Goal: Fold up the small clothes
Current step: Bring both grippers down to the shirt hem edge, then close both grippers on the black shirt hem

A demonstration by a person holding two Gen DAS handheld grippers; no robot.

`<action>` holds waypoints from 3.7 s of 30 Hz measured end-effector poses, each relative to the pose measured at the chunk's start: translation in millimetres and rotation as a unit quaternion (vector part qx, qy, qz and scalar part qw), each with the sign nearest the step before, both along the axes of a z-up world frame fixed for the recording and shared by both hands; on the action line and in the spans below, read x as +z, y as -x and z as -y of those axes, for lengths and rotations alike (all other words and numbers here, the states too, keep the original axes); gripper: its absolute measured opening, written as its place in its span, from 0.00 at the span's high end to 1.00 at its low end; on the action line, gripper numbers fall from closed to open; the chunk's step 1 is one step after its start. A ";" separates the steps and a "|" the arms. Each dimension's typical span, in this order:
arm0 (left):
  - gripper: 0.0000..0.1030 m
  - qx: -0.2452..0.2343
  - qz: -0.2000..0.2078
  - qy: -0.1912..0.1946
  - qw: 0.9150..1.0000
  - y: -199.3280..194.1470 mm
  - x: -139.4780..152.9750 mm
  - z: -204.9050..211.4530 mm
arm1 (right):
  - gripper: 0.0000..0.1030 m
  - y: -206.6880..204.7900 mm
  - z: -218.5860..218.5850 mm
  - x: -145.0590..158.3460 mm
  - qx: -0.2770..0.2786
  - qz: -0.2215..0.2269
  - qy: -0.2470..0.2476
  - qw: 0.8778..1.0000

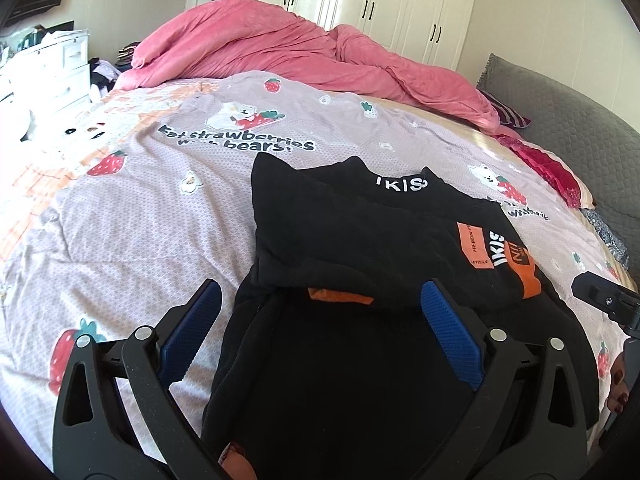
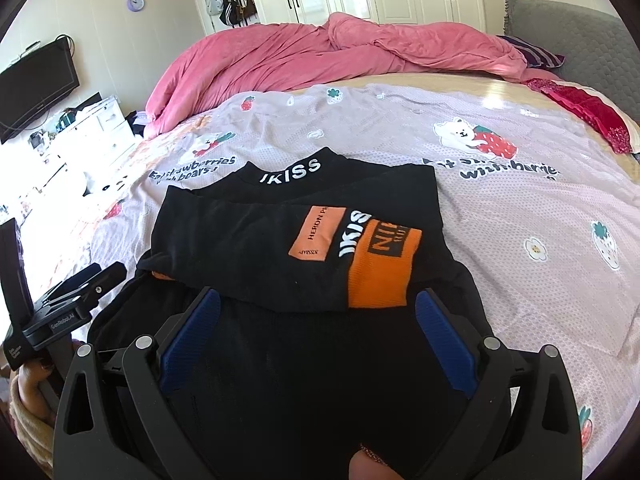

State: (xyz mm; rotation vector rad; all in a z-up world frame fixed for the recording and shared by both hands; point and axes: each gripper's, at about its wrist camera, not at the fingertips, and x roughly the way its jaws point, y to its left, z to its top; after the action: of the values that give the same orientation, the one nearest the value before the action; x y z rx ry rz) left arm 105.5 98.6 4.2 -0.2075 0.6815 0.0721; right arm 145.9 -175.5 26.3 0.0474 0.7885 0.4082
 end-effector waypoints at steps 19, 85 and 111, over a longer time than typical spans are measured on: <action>0.09 0.012 -0.040 0.010 0.999 41.9 4.7 -5.4 | 0.05 16.6 20.8 -3.5 0.001 -0.008 0.008 1.000; 0.62 -0.064 -0.171 0.147 0.972 138.6 -55.4 -17.9 | 0.05 83.2 108.1 -56.6 -0.043 -0.107 0.062 0.991; 0.98 -0.082 -0.158 0.145 0.973 137.6 -48.0 -18.2 | 0.92 120.5 131.6 -49.6 0.030 -0.141 0.036 0.989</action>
State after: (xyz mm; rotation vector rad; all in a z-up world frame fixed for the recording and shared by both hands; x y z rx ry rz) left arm -32.0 116.8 -43.8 -0.4241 1.0243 -0.1581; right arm 25.5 -307.1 -23.3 0.0143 1.0856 0.4350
